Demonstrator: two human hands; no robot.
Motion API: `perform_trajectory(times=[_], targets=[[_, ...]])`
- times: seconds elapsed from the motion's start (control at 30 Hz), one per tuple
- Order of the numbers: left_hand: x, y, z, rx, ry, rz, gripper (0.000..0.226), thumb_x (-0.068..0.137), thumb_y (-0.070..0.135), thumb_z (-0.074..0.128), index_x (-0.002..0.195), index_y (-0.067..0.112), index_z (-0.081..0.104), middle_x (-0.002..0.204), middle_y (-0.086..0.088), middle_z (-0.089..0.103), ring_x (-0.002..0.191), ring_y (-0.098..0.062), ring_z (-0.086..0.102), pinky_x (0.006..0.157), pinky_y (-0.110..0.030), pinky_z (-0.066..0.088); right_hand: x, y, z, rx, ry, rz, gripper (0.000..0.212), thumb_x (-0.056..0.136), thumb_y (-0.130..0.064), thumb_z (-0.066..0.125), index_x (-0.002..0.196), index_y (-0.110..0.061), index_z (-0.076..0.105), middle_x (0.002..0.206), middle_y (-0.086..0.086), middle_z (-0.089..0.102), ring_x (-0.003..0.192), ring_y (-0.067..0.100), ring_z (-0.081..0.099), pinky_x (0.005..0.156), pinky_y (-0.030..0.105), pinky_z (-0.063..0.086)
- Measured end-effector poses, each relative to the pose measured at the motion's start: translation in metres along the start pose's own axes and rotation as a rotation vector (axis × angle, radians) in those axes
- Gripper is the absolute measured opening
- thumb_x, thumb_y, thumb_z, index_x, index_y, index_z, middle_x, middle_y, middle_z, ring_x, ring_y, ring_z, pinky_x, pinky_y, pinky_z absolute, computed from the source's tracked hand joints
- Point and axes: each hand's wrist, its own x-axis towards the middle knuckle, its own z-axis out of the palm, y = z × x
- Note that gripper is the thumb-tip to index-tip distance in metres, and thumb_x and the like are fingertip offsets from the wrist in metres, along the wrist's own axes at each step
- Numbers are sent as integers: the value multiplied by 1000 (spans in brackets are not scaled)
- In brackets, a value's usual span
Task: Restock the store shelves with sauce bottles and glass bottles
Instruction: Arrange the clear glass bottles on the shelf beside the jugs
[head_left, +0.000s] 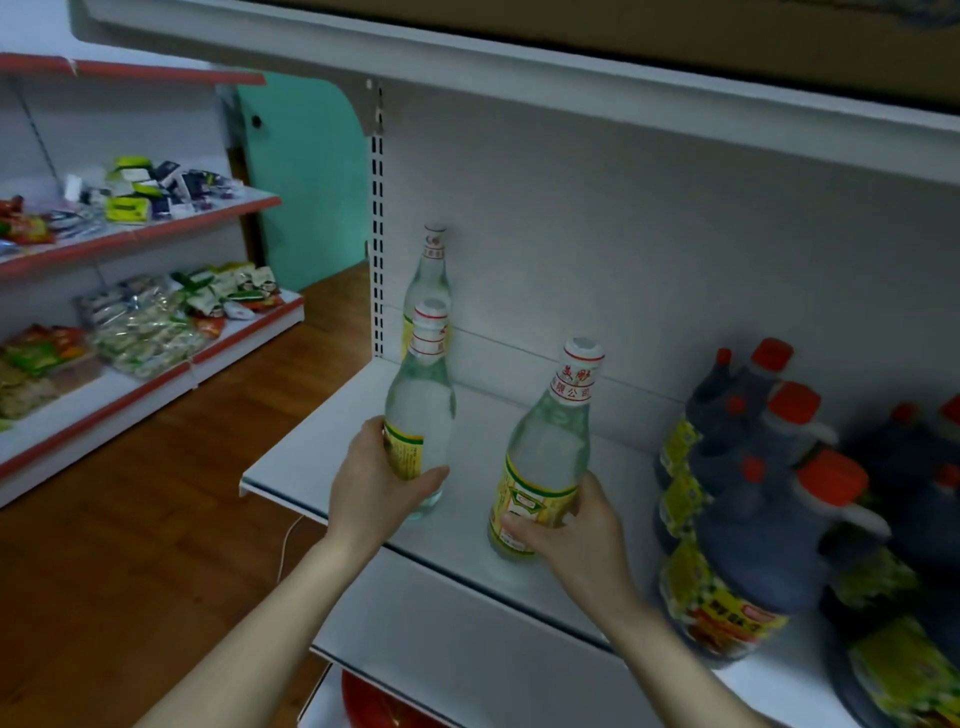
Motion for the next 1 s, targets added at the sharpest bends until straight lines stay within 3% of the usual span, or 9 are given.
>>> perform_trajectory(times=[0.1, 0.17, 0.27, 0.43, 0.53, 0.67, 0.83, 1.0], targets=[[11, -8, 0, 35, -85, 38, 79, 50, 50, 82, 114, 19, 46, 107, -2, 57, 96, -20, 57, 79, -42, 52, 3, 5, 8, -17, 1, 0, 54, 57, -6, 85, 91, -31, 52, 86, -15, 65, 77, -8, 62, 71, 19, 49], [13, -14, -4, -16, -173, 73, 69, 55, 36, 85, 112, 23, 47, 104, 3, 54, 97, -10, 54, 82, -33, 51, 2, 8, 11, -14, 11, 3, 53, 57, -5, 84, 91, -31, 52, 86, -15, 66, 77, -8, 62, 69, 17, 49], [14, -23, -8, -129, -309, 111, 64, 62, 16, 83, 110, 31, 42, 97, 17, 55, 86, 12, 56, 68, -6, 46, 3, 11, 13, -5, 31, 16, 52, 57, -6, 84, 90, -30, 52, 86, -15, 66, 76, -7, 63, 66, 14, 50], [27, -28, 6, -159, -284, 111, 69, 65, 16, 83, 116, 30, 39, 97, 23, 55, 84, 17, 55, 65, -2, 44, 12, 11, 14, 11, 27, 42, 52, 59, -7, 84, 91, -30, 50, 89, -15, 65, 77, -9, 62, 70, 18, 49], [38, -24, 26, -157, -254, 79, 63, 65, 17, 83, 111, 31, 41, 94, 22, 55, 83, 8, 59, 66, -6, 46, 24, 13, 14, 11, 17, 50, 55, 60, -7, 83, 93, -32, 47, 93, -16, 62, 80, -7, 61, 73, 18, 47], [53, -20, 52, -87, -183, 37, 62, 60, 31, 84, 110, 20, 48, 107, -1, 58, 97, -20, 58, 81, -40, 52, 40, 18, 12, 11, 18, 67, 59, 62, -8, 83, 101, -30, 45, 97, -16, 60, 90, -1, 59, 76, 18, 45], [66, -6, 71, -15, -104, 39, 64, 63, 27, 82, 112, 5, 47, 110, -12, 47, 103, -29, 51, 79, -32, 41, 53, 24, 9, 4, 41, 73, 57, 63, -7, 82, 97, -33, 45, 96, -16, 61, 89, -3, 59, 74, 15, 46], [66, -14, 77, -66, -165, 62, 71, 71, 21, 76, 131, 14, 39, 118, -13, 48, 107, -30, 50, 86, -32, 41, 57, 30, 8, -14, 34, 72, 57, 62, -7, 83, 96, -32, 45, 96, -16, 61, 83, -11, 60, 73, 14, 46]])
